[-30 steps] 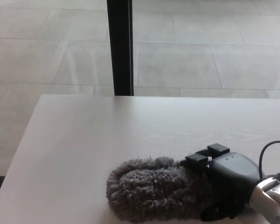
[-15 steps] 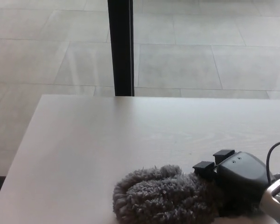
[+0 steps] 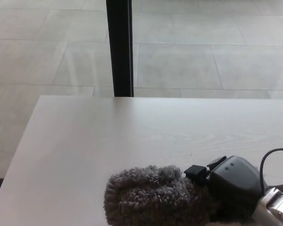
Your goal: The robot uses its right hand to pick up the duster kept in the middle of the desk and use it to wipe the desk by swiping its surface twice
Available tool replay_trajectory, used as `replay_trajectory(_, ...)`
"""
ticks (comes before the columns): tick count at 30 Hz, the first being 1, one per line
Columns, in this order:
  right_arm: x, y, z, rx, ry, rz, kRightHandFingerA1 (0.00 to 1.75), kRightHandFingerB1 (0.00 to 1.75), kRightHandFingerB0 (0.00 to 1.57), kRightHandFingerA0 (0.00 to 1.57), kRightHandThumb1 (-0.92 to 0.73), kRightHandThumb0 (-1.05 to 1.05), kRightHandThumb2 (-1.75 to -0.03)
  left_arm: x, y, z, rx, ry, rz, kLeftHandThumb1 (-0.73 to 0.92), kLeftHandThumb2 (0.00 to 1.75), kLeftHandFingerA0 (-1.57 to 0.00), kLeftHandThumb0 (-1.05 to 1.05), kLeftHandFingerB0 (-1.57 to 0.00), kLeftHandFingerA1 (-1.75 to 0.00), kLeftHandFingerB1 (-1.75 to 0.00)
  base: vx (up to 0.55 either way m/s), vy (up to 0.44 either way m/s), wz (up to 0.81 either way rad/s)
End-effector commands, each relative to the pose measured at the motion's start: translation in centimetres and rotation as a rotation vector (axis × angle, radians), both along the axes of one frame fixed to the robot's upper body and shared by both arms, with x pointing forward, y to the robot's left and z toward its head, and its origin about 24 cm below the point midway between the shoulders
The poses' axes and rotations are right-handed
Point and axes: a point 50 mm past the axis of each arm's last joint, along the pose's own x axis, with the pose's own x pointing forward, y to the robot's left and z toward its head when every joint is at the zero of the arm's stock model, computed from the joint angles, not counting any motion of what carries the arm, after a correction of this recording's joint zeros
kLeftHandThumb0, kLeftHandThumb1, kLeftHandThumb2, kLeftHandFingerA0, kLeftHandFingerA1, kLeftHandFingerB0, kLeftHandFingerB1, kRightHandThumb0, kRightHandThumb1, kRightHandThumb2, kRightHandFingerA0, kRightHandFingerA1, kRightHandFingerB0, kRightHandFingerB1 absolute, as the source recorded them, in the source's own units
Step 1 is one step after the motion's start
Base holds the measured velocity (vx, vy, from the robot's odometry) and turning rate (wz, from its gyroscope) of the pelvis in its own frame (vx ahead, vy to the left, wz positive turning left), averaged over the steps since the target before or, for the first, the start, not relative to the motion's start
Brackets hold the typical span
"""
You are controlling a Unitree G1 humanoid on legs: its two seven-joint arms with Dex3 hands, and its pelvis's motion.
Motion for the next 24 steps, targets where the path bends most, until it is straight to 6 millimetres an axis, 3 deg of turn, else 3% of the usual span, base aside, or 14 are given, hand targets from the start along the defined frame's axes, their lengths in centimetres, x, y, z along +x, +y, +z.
replay_trajectory(1, -2.4, 2.3, -0.2, 0.171, -0.303, 0.239, 1.35, 1.05, 0.74, 1.17, -0.53, -0.41, -0.99, 0.1, 0.5, 0.5, 0.017, 0.001, -0.037, 0.41, 1.49, -0.88, -1.03, -0.77, -1.41, -1.31, 0.00, 0.000, 0.00)
replay_trajectory(2, -2.5, 2.3, -0.4, 0.157, -0.299, 0.244, 1.75, 1.19, 0.65, 0.91, -0.67, -0.34, -0.72, 0.2, 0.5, 0.5, 0.023, 0.005, -0.021, 0.40, 1.50, -0.91, -1.02, -0.83, -1.43, -1.33, 0.00, 0.000, 0.00)
replay_trajectory(4, -2.6, 2.3, -0.7, 0.153, -0.305, 0.260, 1.72, 1.29, 0.68, 1.06, -0.58, -0.22, -0.78, 0.2, 0.4, 0.5, 0.017, -0.009, -0.011, 0.39, 1.50, -0.91, -1.02, -0.83, -1.44, -1.33, 0.00, 0.000, 0.00)
replay_trajectory(7, -2.9, 2.4, -1.9, -0.019, -0.301, 0.347, 1.75, 0.91, 0.86, 1.06, -0.49, -0.39, -0.55, 0.3, 0.4, 0.5, 0.019, -0.004, -0.024, 0.39, 1.50, -0.86, -1.04, -0.76, -1.42, -1.31, 0.00, 0.000, 0.00)
replay_trajectory(8, -3.2, 2.3, -2.7, -0.109, -0.275, 0.368, 1.43, 0.91, 0.81, 1.33, -0.38, -0.39, -0.85, 0.3, 0.4, 0.5, 0.022, 0.001, -0.032, 0.39, 1.50, -0.86, -1.02, -0.76, -1.40, -1.30, 0.00, 0.000, 0.00)
replay_trajectory(11, -3.0, 1.8, -3.7, -0.225, -0.165, 0.342, 1.39, 0.90, 0.77, 1.22, -0.41, -0.39, -0.86, 0.3, 0.3, 0.4, 0.021, 0.004, -0.040, 0.34, 1.52, -0.87, -1.03, -0.79, -1.43, -1.32, 0.00, 0.000, 0.00)
replay_trajectory(12, -2.7, 1.5, -4.0, -0.270, -0.136, 0.317, 1.70, 0.86, 0.80, 0.92, -0.58, -0.36, -0.62, 0.3, 0.3, 0.4, 0.021, 0.008, -0.049, 0.35, 1.55, -0.86, -1.02, -0.79, -1.42, -1.33, 0.00, 0.000, 0.00)
replay_trajectory(17, -1.8, 0.6, -4.4, -0.334, -0.107, 0.227, 1.68, 0.79, 0.85, 0.89, -0.55, -0.36, -0.60, 0.7, 0.4, 0.5, 0.019, 0.011, -0.050, 0.23, 1.60, -0.85, -0.96, -0.80, -1.43, -1.34, 0.00, 0.000, 0.00)
replay_trajectory(18, -1.4, 0.1, -4.3, -0.357, -0.114, 0.194, 1.67, 0.81, 0.87, 0.89, -0.58, -0.37, -0.57, 0.8, 0.4, 0.6, 0.020, 0.008, -0.048, 0.34, 1.55, -0.88, -0.88, -0.86, -1.39, -1.31, 0.00, 0.000, 0.00)
replay_trajectory(20, -0.9, -0.4, -4.4, -0.434, -0.152, 0.152, 1.69, 0.84, 0.86, 0.86, -0.60, -0.41, -0.58, 1.0, 0.4, 0.6, 0.020, 0.018, -0.067, 0.17, 1.72, -0.82, -0.84, -0.73, -1.46, -1.37, 0.00, 0.000, 0.00)
replay_trajectory(21, -0.3, -1.2, -4.5, -0.501, -0.154, 0.074, 1.74, 1.08, 0.88, 0.88, -0.60, -0.38, -0.59, 1.0, 0.4, 0.7, 0.028, 0.022, -0.084, 0.19, 1.70, -0.83, -0.87, -0.72, -1.45, -1.37, 0.00, 0.000, 0.00)
replay_trajectory(22, 0.1, -1.6, -4.5, -0.547, -0.138, 0.030, 1.74, 1.02, 0.87, 0.89, -0.59, -0.33, -0.58, 1.0, 0.4, 0.7, 0.023, 0.016, -0.066, 0.17, 1.71, -0.84, -0.84, -0.72, -1.44, -1.36, 0.00, 0.000, 0.00)
replay_trajectory(23, 0.6, -2.4, -4.5, -0.581, -0.138, -0.041, 1.70, 1.16, 0.95, 0.93, -0.56, -0.34, -0.60, 1.0, 0.4, 0.7, 0.017, 0.013, -0.063, 0.19, 1.72, -0.85, -0.85, -0.74, -1.44, -1.33, 0.00, 0.000, 0.00)
replay_trajectory(24, 1.1, -3.2, -4.6, -0.649, -0.133, -0.120, 1.70, 0.98, 0.87, 0.93, -0.58, -0.38, -0.61, 1.0, 0.4, 0.7, 0.016, 0.013, -0.065, 0.27, 1.58, -0.91, -0.92, -0.81, -1.39, -1.29, 0.00, 0.000, 0.00)
